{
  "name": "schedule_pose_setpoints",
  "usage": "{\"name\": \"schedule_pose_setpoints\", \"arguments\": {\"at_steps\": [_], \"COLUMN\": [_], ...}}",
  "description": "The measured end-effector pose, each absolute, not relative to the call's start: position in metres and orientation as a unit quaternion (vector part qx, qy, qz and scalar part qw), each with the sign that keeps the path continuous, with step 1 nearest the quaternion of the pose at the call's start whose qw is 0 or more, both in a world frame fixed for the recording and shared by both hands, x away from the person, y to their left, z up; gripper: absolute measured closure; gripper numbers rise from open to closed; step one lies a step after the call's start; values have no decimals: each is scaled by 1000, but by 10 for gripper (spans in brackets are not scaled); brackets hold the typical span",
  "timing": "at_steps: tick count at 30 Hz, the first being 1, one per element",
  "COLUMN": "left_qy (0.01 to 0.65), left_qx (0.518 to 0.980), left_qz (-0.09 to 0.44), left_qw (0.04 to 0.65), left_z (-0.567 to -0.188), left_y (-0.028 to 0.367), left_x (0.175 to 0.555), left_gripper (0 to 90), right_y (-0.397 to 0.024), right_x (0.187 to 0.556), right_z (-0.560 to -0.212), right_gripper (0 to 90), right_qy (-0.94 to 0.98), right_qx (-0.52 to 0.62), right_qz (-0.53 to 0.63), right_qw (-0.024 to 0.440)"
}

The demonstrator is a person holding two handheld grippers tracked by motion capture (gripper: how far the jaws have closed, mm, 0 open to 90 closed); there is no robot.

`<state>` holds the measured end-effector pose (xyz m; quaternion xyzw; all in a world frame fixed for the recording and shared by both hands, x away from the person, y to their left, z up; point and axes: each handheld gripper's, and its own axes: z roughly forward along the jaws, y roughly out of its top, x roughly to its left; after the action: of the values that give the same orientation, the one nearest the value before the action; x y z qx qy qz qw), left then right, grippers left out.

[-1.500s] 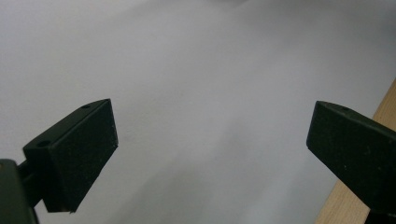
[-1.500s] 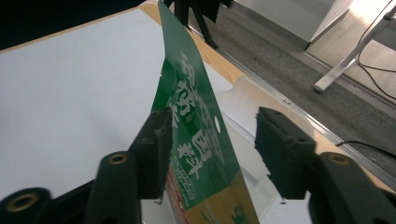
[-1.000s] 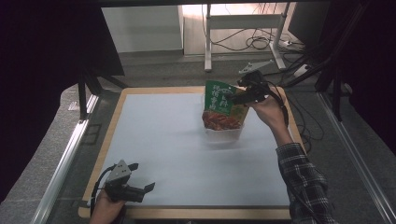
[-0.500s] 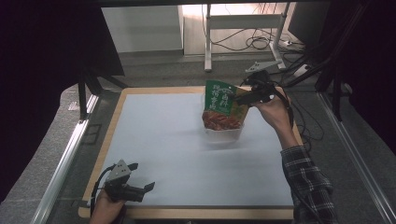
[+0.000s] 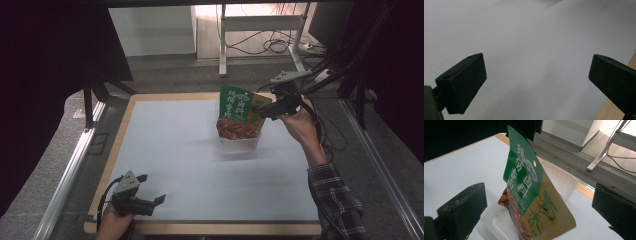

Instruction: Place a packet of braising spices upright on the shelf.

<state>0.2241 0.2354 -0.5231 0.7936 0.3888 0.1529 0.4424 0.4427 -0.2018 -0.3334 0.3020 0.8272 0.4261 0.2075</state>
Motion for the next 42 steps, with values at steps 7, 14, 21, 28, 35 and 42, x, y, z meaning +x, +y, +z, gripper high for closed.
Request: {"name": "schedule_pose_setpoints", "arguments": {"at_steps": [7, 14, 21, 28, 35, 42], "left_qy": [390, 392, 393, 396, 398, 397], "left_qx": [793, 792, 792, 792, 791, 793], "left_qz": [153, 154, 154, 157, 157, 159], "left_qw": [442, 441, 441, 437, 437, 435], "left_z": [-523, -523, -523, -523, -523, -523], "left_y": [236, 236, 236, 235, 235, 235], "left_x": [224, 225, 225, 224, 224, 224], "left_gripper": [13, 14, 16, 23, 23, 24], "right_y": [-209, -214, -217, -219, -224, -230], "right_x": [436, 428, 418, 410, 402, 393], "right_z": [-339, -347, -354, -361, -369, -375], "right_gripper": [0, 0, 0, 0, 0, 0], "right_qy": [825, 822, 822, 824, 825, 823], "right_qx": [304, 305, 302, 300, 301, 304], "right_qz": [430, 436, 440, 439, 436, 437], "right_qw": [205, 203, 200, 198, 196, 196]}}
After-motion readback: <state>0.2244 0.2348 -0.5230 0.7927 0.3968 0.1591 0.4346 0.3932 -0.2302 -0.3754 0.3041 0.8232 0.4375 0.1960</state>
